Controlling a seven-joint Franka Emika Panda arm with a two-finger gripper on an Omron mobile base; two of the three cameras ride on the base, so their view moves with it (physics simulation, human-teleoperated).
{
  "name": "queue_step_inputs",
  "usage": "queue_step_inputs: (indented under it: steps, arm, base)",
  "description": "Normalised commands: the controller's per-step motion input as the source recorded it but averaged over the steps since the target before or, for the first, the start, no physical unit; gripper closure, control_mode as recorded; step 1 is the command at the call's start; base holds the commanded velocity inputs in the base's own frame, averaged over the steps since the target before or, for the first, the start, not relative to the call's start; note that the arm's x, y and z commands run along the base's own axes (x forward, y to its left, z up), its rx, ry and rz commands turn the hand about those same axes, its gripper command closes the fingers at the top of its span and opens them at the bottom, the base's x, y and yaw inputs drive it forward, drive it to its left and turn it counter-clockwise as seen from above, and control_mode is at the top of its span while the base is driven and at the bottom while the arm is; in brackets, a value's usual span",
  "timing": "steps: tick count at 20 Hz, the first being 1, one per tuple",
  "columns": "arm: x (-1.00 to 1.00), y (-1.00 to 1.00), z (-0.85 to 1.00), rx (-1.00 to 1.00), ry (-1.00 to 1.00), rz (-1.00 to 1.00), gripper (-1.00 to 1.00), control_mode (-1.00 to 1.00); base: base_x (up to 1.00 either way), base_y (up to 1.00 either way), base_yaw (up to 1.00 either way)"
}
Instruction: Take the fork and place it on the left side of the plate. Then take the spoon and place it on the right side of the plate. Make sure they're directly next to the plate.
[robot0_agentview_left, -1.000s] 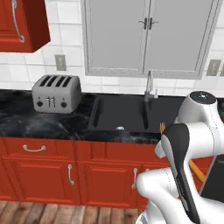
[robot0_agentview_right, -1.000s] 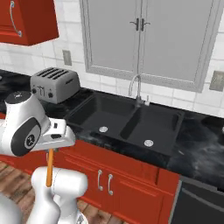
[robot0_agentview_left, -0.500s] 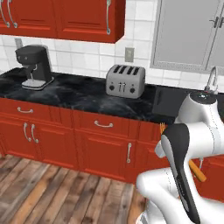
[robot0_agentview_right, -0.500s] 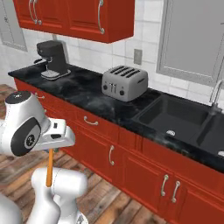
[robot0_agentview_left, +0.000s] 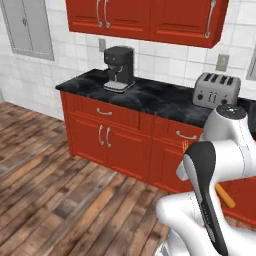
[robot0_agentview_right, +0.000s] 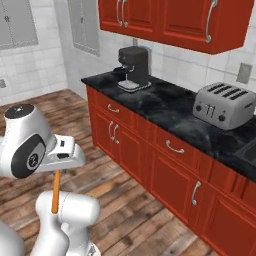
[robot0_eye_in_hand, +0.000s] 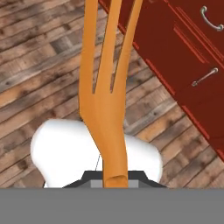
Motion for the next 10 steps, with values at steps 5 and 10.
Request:
queue_step_inputs:
  steps: [5,10]
  arm:
    - [0.0,0.0,0.0,0.0,0.0,0.0,1.0,1.0]
    - [0.0,0.0,0.0,0.0,0.0,0.0,1.0,1.0]
  base:
    - [0.27,0.45,0.46]
    - [0.52,0.17,0.47]
